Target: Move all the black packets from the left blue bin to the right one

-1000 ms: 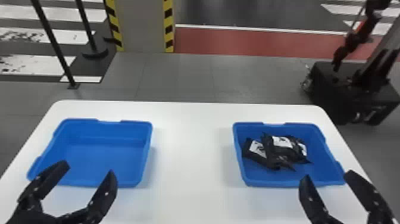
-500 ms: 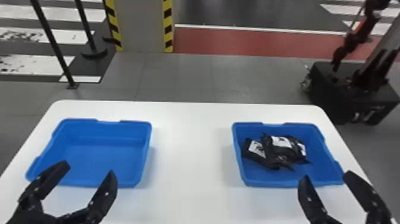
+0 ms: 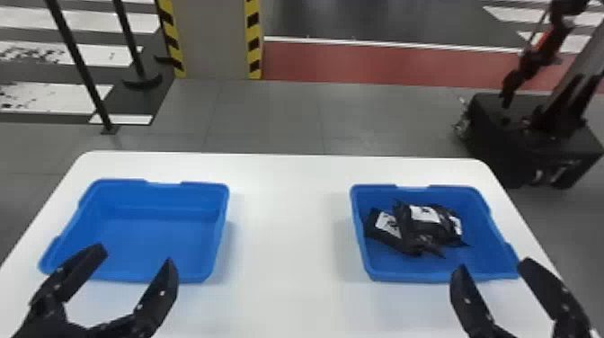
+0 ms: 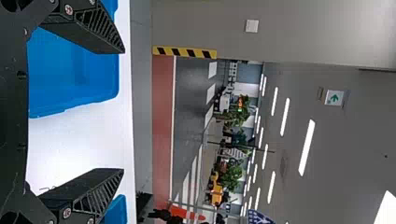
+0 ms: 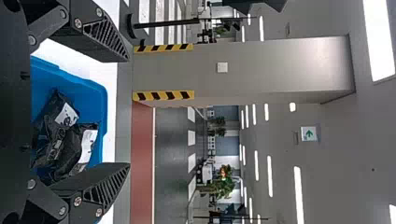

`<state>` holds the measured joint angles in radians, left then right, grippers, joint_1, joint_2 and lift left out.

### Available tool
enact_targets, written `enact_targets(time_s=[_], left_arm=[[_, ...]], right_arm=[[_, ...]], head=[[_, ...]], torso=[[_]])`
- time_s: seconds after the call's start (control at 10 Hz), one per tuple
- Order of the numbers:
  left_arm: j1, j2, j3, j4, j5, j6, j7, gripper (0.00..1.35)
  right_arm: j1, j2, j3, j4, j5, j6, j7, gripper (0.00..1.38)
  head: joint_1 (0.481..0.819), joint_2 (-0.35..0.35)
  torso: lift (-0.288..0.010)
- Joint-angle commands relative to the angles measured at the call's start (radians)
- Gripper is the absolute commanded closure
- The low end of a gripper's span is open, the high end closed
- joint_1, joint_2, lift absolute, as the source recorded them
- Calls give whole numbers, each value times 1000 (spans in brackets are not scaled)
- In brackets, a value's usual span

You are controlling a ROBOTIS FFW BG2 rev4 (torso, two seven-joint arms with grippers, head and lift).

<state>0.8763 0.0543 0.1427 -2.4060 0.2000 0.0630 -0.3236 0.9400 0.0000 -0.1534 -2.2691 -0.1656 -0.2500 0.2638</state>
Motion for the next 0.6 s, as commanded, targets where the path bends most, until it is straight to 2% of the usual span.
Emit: enact_targets(time_s=[0.0, 0.5], left_arm=[[0, 1, 0, 2, 2, 1, 0, 125], [0, 1, -3, 4, 7, 3, 0, 127]], right_arm=[[0, 1, 0, 0, -2, 7, 0, 242], [-2, 1, 2, 0, -8, 12, 0, 242]], head=[[695, -61], [695, -62]], torso=[[-110], [-110]])
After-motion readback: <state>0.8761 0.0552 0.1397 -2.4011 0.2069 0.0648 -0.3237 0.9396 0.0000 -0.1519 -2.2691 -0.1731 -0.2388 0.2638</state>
